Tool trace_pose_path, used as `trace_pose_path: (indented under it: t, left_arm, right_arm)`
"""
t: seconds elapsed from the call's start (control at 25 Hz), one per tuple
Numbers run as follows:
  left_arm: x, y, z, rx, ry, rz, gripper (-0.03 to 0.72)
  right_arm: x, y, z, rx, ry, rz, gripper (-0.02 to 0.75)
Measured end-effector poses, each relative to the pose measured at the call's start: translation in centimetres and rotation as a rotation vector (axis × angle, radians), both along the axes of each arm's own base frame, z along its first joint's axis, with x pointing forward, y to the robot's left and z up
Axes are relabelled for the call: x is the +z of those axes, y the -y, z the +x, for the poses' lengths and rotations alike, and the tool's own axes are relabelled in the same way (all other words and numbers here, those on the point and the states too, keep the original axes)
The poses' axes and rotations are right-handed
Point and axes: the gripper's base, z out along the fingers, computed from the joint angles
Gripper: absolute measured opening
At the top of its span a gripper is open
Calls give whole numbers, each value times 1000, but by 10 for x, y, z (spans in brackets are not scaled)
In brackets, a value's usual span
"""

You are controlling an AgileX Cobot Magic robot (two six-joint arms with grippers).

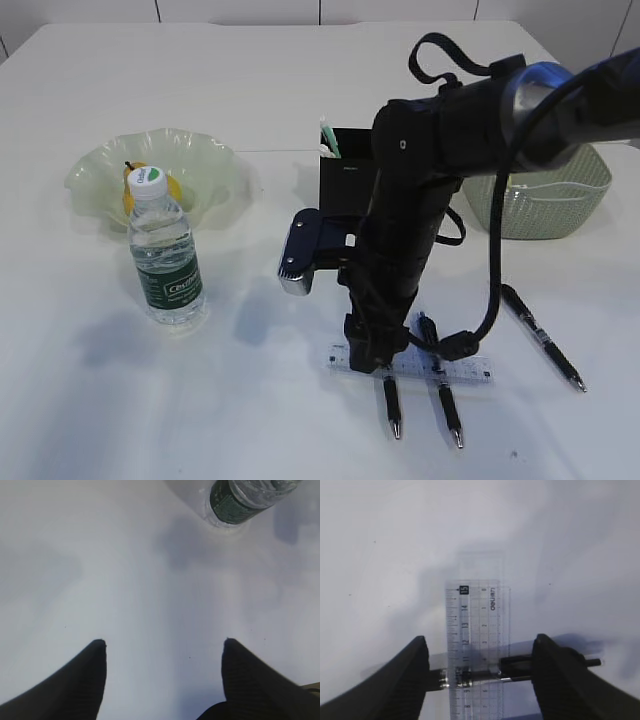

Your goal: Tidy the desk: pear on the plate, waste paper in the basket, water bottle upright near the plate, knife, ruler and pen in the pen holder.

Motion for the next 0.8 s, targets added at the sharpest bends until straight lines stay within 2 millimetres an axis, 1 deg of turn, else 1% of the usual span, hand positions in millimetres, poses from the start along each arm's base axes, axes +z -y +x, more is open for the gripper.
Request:
trace_pose_path:
  t: [0.28,0.44,0.8]
  left_arm:
    - [0,0,0,1,4,0,510]
    - [0,0,0,1,4,0,510]
    - [0,0,0,1,4,0,510]
  right_arm:
    - [-5,-9,0,2,38,-12,480]
    - [-12,-13,-1,-11,35,-27,480]
    - [-16,-12,0,-35,41,-46,481]
